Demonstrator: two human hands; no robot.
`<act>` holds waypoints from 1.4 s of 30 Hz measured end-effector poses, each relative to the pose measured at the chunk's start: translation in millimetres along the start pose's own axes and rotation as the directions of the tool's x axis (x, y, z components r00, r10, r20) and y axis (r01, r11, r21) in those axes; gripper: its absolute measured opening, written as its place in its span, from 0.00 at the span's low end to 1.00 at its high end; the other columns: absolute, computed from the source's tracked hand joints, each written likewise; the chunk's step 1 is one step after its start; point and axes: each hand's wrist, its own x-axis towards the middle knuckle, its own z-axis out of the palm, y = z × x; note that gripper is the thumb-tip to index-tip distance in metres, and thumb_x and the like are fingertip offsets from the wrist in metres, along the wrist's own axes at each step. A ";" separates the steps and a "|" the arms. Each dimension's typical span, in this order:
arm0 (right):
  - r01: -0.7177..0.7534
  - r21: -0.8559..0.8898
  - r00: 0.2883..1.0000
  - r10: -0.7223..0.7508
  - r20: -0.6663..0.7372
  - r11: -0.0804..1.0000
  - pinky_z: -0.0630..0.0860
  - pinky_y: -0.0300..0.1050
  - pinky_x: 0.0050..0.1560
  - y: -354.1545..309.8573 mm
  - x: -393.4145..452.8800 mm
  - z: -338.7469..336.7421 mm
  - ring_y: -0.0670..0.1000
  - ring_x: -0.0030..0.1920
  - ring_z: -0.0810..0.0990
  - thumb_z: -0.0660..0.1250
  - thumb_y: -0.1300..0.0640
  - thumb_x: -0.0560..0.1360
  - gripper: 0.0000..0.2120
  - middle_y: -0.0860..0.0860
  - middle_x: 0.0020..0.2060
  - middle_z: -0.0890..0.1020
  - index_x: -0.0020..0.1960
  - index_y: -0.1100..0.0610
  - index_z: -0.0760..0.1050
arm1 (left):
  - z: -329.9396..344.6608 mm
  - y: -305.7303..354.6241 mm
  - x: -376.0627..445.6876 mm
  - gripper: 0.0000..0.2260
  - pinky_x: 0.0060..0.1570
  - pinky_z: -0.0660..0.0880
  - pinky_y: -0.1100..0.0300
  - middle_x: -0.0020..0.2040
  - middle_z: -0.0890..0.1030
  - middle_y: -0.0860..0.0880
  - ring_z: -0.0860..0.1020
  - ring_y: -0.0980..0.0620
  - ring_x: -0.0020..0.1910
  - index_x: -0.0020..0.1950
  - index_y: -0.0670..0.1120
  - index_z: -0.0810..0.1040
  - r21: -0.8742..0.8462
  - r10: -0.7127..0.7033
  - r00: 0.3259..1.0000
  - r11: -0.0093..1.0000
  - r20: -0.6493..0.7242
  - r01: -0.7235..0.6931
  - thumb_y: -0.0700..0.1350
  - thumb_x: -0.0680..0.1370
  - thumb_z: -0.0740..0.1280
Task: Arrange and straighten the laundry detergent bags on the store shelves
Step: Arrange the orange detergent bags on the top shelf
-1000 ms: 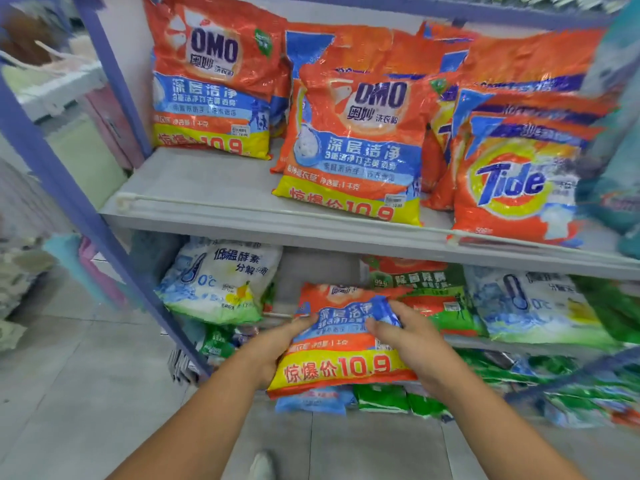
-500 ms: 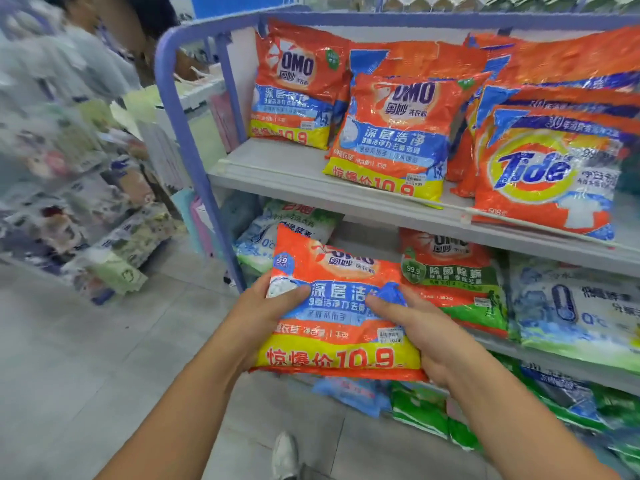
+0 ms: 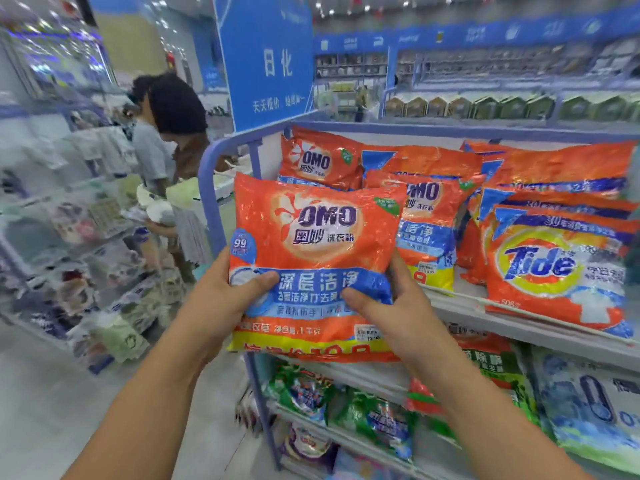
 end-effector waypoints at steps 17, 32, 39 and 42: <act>-0.059 0.072 0.935 0.081 -0.346 0.996 0.76 0.54 0.63 31.2 229.6 47.4 0.43 0.55 0.82 0.72 0.45 0.75 0.13 0.38 0.53 0.84 0.58 0.40 0.75 | -8.5 -20.9 248.3 0.18 0.43 0.83 0.54 0.47 0.86 0.55 0.85 0.53 0.44 0.65 0.50 0.77 0.031 0.146 0.989 0.989 -0.020 -0.145 0.39 0.77 0.74; -0.125 0.001 0.727 0.093 -0.680 0.992 0.77 0.29 0.40 90.3 323.4 54.8 0.33 0.48 0.81 0.69 0.48 0.79 0.13 0.34 0.48 0.80 0.63 0.46 0.75 | 13.6 -77.9 326.5 0.39 0.70 0.66 0.48 0.73 0.68 0.40 0.69 0.40 0.70 0.81 0.53 0.53 0.423 0.304 0.949 0.873 -0.083 -0.242 0.48 0.77 0.72; -0.315 -0.114 0.717 0.157 -0.679 0.942 0.69 0.30 0.38 91.6 330.2 54.2 0.41 0.48 0.76 0.67 0.40 0.78 0.24 0.39 0.51 0.76 0.69 0.48 0.68 | 12.5 -84.5 330.1 0.39 0.64 0.69 0.40 0.70 0.67 0.38 0.68 0.35 0.68 0.82 0.54 0.47 0.654 0.252 0.968 0.731 0.007 -0.195 0.62 0.78 0.65; -0.387 -0.122 0.715 0.214 -0.665 0.914 0.74 0.43 0.50 88.0 318.3 51.5 0.47 0.52 0.77 0.67 0.41 0.78 0.23 0.44 0.57 0.79 0.69 0.51 0.69 | 12.6 -82.2 324.5 0.39 0.64 0.68 0.40 0.71 0.66 0.38 0.67 0.35 0.69 0.82 0.55 0.44 0.681 0.201 0.980 0.716 0.009 -0.153 0.63 0.79 0.63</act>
